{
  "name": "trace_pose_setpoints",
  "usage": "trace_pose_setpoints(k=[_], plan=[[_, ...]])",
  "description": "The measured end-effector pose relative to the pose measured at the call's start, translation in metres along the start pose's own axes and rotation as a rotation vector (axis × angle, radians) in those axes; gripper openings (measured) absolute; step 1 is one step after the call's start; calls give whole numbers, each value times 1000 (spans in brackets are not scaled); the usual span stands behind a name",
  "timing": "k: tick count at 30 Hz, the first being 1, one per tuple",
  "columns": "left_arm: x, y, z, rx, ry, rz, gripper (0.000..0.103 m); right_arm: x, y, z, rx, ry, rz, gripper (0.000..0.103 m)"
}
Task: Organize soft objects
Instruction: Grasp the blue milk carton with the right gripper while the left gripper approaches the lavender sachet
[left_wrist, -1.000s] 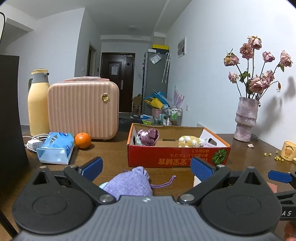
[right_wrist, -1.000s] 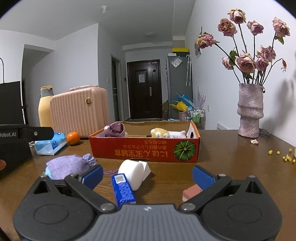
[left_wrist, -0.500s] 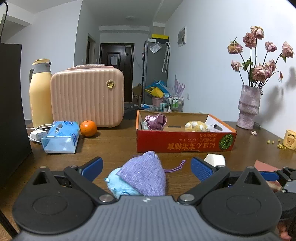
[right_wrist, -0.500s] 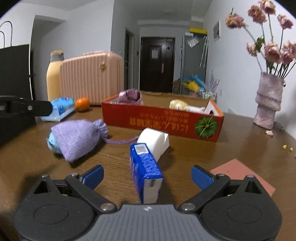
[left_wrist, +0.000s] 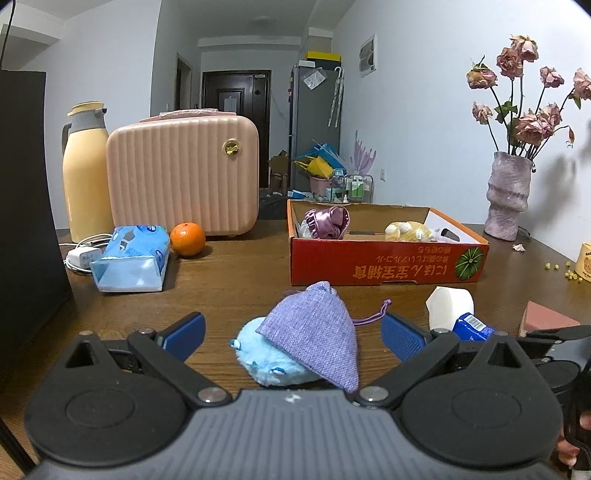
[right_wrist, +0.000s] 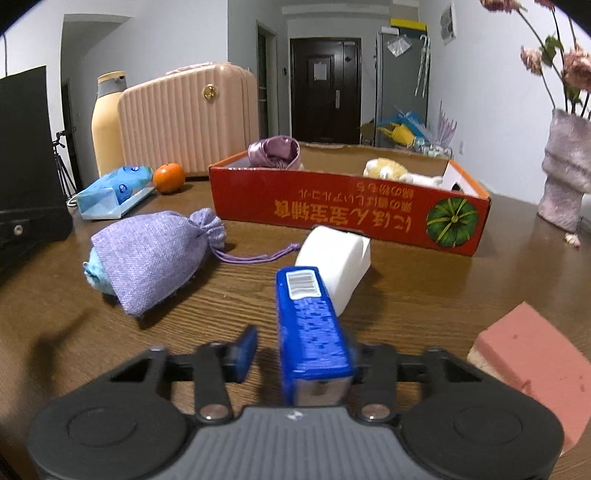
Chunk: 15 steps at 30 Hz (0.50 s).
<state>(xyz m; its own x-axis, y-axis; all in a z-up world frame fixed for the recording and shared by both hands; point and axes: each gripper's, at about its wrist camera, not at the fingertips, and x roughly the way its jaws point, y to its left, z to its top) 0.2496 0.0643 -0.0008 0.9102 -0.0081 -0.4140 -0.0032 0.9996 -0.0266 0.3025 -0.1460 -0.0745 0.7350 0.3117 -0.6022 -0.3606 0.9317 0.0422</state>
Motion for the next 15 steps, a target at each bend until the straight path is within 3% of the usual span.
trace_pose_setpoints(k=[6,15], plan=[[2,-2,-1,7,8,1,103,1,-7,-1,48,1,25,23],[12,-4,-4,19,43,16,103,-20,-16,1,82,-109,23,22]])
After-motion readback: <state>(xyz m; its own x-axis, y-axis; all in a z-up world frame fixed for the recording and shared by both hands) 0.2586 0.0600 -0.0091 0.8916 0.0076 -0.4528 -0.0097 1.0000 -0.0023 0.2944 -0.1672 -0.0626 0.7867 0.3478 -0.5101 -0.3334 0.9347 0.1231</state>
